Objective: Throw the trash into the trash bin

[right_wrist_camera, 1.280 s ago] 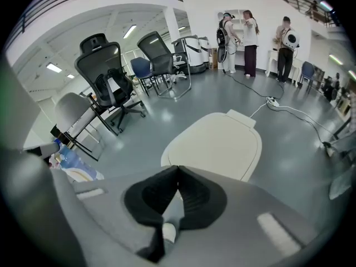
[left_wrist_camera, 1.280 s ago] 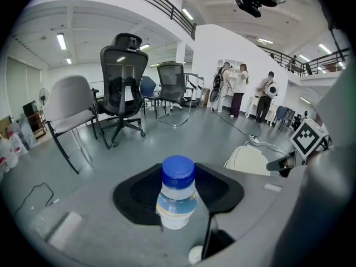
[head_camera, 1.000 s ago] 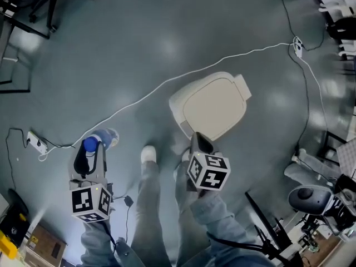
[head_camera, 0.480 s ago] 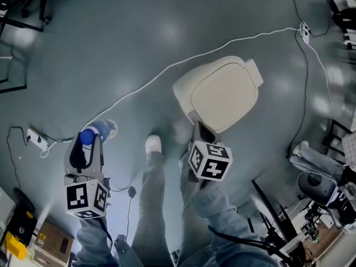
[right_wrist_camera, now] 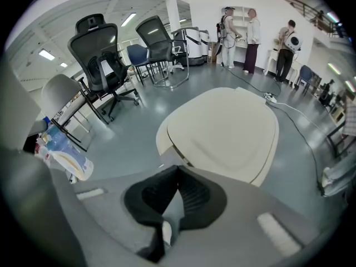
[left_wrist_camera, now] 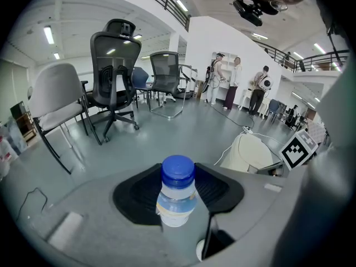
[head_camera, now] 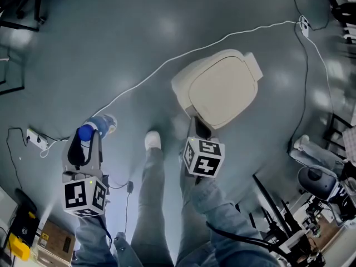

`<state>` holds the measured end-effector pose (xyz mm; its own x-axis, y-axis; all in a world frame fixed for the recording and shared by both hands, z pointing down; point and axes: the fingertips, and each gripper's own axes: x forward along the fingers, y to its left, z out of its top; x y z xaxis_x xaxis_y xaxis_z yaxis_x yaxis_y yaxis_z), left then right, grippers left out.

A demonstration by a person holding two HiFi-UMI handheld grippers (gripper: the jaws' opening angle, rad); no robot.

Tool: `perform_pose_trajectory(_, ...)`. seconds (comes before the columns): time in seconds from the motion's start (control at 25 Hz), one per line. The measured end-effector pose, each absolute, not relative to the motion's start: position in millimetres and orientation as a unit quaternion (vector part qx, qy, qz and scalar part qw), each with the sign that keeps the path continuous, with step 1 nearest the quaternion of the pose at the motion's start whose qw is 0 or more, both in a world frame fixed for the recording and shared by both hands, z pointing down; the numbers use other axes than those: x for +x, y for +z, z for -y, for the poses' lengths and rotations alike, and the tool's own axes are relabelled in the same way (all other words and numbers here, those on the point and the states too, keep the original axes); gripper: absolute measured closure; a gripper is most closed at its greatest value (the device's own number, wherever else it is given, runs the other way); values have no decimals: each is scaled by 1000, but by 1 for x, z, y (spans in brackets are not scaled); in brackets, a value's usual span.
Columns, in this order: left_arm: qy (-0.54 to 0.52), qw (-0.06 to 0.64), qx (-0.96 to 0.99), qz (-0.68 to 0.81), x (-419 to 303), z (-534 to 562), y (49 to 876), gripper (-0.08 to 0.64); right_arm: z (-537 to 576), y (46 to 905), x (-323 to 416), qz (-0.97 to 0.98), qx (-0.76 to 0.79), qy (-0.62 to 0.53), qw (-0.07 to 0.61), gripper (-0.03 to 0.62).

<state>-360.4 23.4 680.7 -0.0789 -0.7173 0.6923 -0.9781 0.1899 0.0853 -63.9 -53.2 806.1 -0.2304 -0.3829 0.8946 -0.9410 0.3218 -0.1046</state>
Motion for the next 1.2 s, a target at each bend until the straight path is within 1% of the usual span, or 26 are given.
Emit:
perform_pose_trajectory(0.2,206,315,605,702,-354,-22,682,365,53,809,-64,710,476,314,412,589)
perform_pose_trajectory(0.32,205,313,606,702,-351,-21,680,365,55,807,-60,707,483,337,392,589)
perform_pose_trajectory(0.52,206,310,605,704,-352,-23,677,366,57,806,-60,708,478,354,381,589)
perform_pose_trajectory(0.68,206,306,609,702,-350,-23,673,365,58,800,-59,712,481,377,345,589)
perform_pose_trajectory(0.8,206,301,615,699,-349,-22,669,365,63,786,-59,723,494,367,315,589)
perform_pose_trajectory(1.04,198,291,629,693,-330,-17,658,365,80,753,-43,726,516,351,288,589)
perform_pose_trajectory(1.2,189,282,649,681,-304,-2,639,365,88,724,-15,718,537,348,273,589)
